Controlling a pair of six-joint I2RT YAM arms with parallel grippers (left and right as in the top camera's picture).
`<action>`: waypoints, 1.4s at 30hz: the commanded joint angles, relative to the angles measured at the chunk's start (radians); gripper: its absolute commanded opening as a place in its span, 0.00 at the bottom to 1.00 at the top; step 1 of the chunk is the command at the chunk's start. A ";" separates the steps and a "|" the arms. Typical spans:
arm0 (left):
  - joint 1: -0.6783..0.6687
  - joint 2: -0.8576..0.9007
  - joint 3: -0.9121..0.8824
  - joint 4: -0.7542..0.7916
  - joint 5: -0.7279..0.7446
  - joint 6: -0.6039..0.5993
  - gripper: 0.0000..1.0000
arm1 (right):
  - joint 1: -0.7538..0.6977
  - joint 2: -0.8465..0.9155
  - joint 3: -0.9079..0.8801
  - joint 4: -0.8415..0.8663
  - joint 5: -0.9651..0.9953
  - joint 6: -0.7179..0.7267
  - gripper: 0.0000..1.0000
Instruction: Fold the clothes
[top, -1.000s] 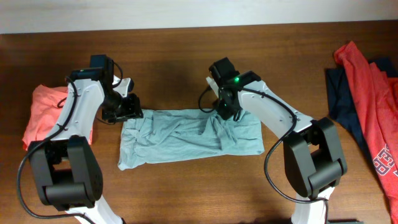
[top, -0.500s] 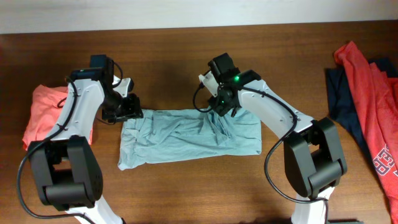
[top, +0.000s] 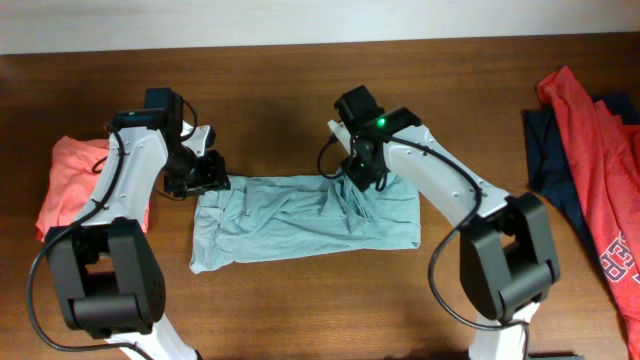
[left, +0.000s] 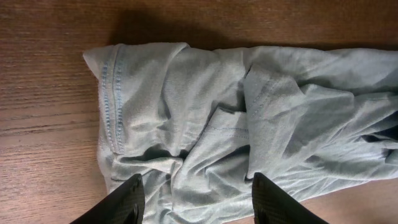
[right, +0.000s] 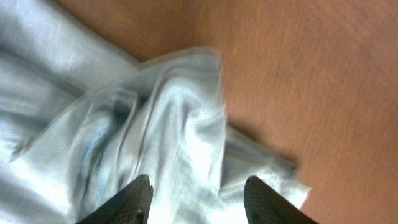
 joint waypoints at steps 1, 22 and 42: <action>0.002 0.003 -0.006 -0.001 -0.004 0.016 0.56 | 0.023 -0.062 0.022 -0.090 -0.085 0.080 0.56; 0.002 0.003 -0.006 -0.002 -0.003 0.016 0.56 | 0.066 -0.056 -0.243 0.026 -0.215 0.084 0.59; 0.002 0.003 -0.006 -0.002 -0.003 0.015 0.55 | 0.274 -0.056 -0.245 0.069 -0.311 0.075 0.10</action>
